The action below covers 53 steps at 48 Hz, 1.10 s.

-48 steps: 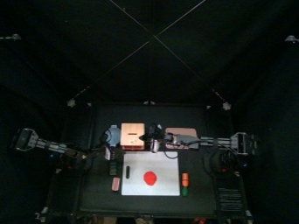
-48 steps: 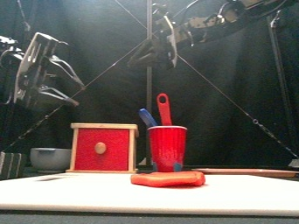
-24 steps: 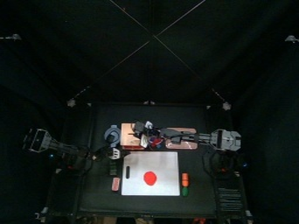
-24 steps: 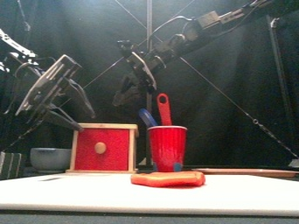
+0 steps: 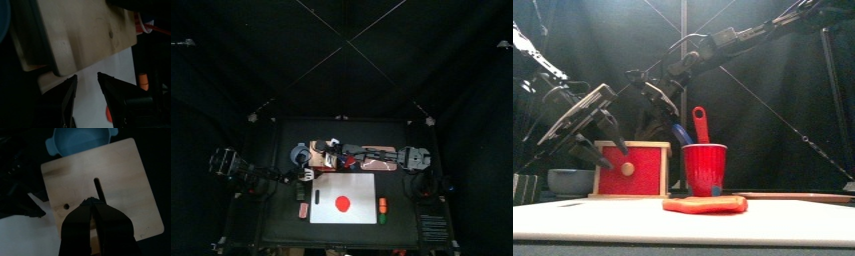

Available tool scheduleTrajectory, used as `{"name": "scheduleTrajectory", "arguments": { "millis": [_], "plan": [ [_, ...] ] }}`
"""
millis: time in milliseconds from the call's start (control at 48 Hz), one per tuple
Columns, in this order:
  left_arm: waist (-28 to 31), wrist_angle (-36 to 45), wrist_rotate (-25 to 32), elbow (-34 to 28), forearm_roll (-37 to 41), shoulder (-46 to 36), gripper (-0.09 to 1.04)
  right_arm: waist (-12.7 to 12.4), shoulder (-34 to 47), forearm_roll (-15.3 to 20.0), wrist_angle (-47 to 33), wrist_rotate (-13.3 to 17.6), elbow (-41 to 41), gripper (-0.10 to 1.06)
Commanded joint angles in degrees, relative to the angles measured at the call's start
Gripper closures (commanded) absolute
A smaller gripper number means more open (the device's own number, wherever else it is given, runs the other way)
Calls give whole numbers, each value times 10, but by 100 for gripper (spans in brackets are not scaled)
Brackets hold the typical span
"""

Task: Get the cutter from the drawer then cut the dough then place the extra dough in the bowl
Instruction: Open the drawer

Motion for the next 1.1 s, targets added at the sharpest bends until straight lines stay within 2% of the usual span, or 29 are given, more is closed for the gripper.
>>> {"name": "scheduleTrajectory", "arguments": {
  "millis": [21, 583, 708, 896, 1104],
  "plan": [
    [10, -4, 3, -18, 1, 11, 17, -4, -10, -4, 21, -1, -24, 94],
    [33, 1, 2, -48, -18, 40, 18, -4, 0, -7, 22, -2, -26, 94],
    [33, 4, 2, -48, -25, 43, 24, -4, 3, -7, 22, -3, -26, 94],
    [29, 13, 2, -47, -27, 42, 41, -3, 3, -7, 24, -3, -25, 94],
    [18, 13, 2, -46, -36, 43, 44, -3, 3, -7, 25, -2, -23, 94]
  ]
}}
